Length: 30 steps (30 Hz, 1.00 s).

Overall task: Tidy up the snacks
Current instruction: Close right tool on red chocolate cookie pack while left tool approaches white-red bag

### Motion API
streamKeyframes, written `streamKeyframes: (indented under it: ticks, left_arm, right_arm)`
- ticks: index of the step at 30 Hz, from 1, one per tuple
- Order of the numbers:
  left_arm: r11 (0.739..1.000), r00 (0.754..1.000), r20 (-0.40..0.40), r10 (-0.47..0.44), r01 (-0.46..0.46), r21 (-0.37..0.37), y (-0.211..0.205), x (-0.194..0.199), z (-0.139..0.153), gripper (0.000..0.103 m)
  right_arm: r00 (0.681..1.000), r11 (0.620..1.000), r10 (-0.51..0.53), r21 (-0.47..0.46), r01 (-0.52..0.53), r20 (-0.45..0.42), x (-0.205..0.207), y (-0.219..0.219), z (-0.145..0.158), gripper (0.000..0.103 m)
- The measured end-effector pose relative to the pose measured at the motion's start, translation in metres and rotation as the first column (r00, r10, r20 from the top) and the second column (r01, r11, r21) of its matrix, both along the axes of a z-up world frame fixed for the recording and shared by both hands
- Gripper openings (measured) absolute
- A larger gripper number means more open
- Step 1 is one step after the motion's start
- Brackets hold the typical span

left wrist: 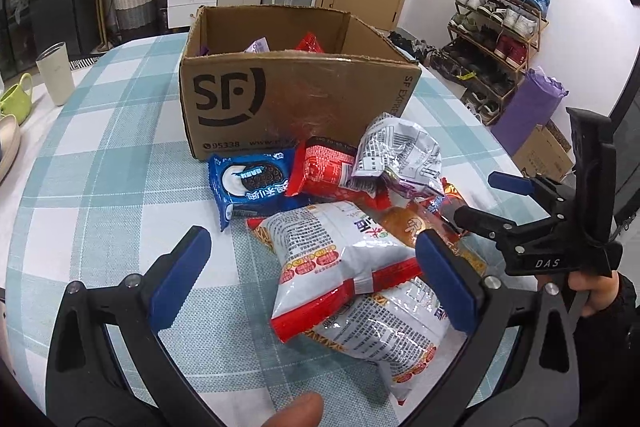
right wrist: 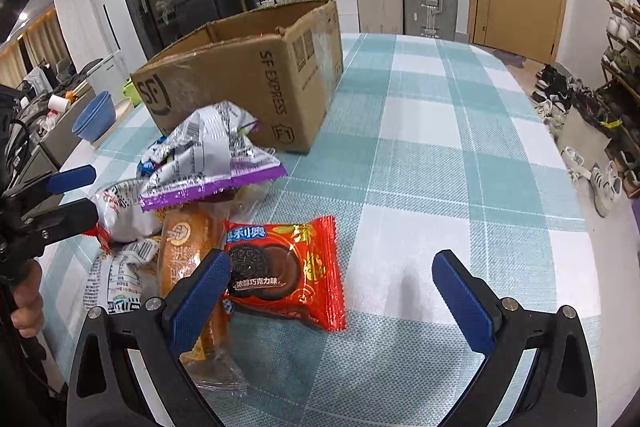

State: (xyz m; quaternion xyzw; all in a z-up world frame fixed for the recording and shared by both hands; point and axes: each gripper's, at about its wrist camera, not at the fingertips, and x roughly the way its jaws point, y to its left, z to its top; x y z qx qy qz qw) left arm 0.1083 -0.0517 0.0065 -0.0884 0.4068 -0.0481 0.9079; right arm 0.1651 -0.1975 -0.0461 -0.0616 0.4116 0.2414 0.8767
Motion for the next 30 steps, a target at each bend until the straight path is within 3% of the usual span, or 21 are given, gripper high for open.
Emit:
streamKeyframes:
  ticks: [18, 30]
  left_arm:
    - [0.998, 1.000, -0.025, -0.018, 0.016, -0.053, 0.002, 0.008, -0.013, 0.102]
    - [0.999, 0.999, -0.031, -0.018, 0.016, -0.048, -0.002, 0.007, -0.014, 0.102]
  right_arm:
    - [0.996, 0.997, 0.076, -0.015, -0.077, -0.046, 0.000, 0.018, -0.015, 0.102]
    - [0.998, 0.996, 0.043, -0.072, -0.046, -0.047, 0.004, 0.016, -0.020, 0.102]
